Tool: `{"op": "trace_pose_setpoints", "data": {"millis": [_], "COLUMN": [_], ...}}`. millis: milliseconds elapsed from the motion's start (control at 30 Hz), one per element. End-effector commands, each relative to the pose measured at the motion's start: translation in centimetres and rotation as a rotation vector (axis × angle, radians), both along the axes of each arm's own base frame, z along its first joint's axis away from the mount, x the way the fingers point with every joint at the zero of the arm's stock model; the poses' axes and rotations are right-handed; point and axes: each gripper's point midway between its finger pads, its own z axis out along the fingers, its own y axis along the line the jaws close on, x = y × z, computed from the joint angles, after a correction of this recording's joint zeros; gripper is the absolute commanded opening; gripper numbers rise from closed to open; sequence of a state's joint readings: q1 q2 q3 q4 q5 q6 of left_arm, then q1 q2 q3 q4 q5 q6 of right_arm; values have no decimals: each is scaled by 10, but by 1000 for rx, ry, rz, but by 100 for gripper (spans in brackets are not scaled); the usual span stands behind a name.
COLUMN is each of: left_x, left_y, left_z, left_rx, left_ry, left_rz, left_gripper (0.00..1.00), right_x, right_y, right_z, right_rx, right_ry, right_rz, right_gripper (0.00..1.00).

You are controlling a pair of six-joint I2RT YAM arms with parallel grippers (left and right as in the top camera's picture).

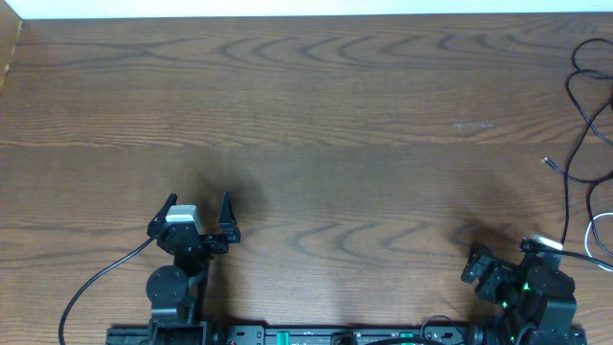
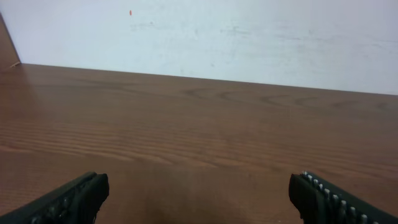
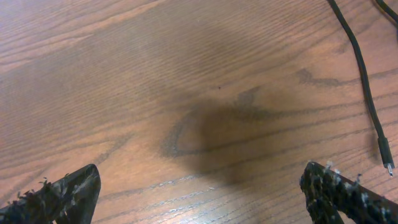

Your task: Untangle cables

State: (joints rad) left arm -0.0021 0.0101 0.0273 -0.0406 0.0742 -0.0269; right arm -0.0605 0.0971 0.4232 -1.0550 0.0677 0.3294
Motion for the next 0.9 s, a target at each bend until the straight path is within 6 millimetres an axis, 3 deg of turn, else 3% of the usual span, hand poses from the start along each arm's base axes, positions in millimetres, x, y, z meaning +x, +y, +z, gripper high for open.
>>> {"op": "trace_pose_setpoints", "data": {"millis": [0,700,800,867], "left_x": [0,0,0,0], "left_y": [1,1,1,1], "left_z": [-16,-16,-16,-16], "left_rx": [-10,-10,-10,-10], "left_ry": [43,42,42,42], "left_rz": [10,10,10,10], "left_gripper": [98,98,98,98], "right_x": [0,1,21,39], "right_y": [-1,-3,-5,5], "right_z": [0,1,14,21], "right_rx": [-1,-14,-81,-143], "right_ry": [0,-5,-101,-176], "right_rz": [-8,-14,29,145], "right_gripper": [99,99,99,99]}}
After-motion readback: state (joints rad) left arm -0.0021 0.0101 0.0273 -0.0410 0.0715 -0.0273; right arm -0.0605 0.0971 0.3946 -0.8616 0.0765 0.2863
